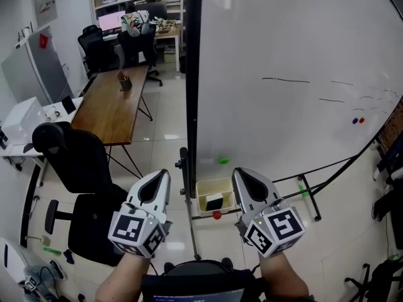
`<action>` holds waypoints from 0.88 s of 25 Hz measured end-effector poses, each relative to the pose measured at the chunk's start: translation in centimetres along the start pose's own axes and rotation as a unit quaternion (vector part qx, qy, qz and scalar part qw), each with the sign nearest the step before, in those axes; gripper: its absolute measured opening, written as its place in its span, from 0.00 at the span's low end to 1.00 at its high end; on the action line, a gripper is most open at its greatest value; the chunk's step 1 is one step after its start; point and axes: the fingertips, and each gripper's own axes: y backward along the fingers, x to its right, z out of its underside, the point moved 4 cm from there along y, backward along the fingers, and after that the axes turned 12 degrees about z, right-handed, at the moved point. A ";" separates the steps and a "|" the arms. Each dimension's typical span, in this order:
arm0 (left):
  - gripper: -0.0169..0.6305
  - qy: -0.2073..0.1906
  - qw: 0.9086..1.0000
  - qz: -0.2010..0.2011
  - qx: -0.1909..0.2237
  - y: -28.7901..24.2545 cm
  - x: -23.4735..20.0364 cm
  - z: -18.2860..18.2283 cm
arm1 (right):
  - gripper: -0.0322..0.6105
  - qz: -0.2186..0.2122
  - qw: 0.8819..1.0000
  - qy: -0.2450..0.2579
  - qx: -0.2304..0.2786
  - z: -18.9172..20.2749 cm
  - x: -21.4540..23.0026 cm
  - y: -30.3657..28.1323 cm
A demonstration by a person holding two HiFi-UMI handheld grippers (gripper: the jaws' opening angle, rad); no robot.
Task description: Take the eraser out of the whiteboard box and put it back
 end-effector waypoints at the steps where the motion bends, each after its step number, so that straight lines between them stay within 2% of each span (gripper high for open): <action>1: 0.08 0.000 1.000 0.002 0.001 0.0 0.1 -0.3 | 0.07 -0.006 1.000 -0.001 0.003 -0.4 -0.2 0.1; 6: 0.08 0.005 1.000 0.014 0.000 -0.4 0.8 -1.1 | 0.07 -0.026 1.000 0.004 0.008 -1.4 -0.7 -0.1; 11: 0.08 0.002 1.000 0.016 0.002 -1.6 2.7 -1.9 | 0.07 -0.036 0.999 0.000 0.005 -1.6 1.1 0.6; 16: 0.08 -0.007 1.000 -0.001 0.000 -3.8 6.9 -1.9 | 0.07 -0.054 0.999 -0.001 0.004 -2.1 4.8 2.5; 22: 0.08 0.005 1.000 -0.013 0.007 -7.2 13.1 -1.2 | 0.07 -0.081 0.997 -0.001 0.004 -2.8 10.1 4.9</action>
